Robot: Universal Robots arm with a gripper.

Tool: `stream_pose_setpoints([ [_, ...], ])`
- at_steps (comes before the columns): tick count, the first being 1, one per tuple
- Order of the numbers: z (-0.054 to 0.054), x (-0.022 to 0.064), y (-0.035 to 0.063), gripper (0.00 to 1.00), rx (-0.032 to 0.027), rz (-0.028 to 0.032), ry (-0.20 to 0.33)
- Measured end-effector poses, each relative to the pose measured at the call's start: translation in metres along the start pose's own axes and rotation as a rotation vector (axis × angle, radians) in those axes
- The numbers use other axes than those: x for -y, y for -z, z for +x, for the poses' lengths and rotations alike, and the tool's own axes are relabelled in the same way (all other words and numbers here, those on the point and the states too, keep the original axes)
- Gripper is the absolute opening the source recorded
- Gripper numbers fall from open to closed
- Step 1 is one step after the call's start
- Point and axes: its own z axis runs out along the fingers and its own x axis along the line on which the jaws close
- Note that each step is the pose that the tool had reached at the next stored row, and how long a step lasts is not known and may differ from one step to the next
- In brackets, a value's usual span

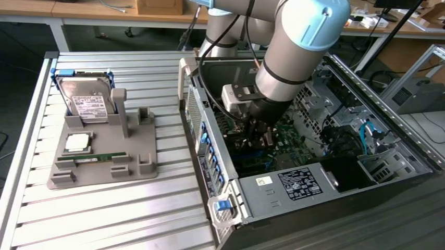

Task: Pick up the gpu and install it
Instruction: 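Insert the gpu into the slot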

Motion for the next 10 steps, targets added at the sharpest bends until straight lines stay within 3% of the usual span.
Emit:
stream_pose_setpoints([
  [2, -0.0001, 0.0, 0.0011, 0.3, -0.0029, 0.0002, 0.0],
  [3, -0.0001, 0.0, 0.0018, 0.3, -0.0071, 0.0001, 0.0],
  [10, 0.0, 0.0, -0.0002, 0.3, -0.0077, -0.0041, 0.0],
])
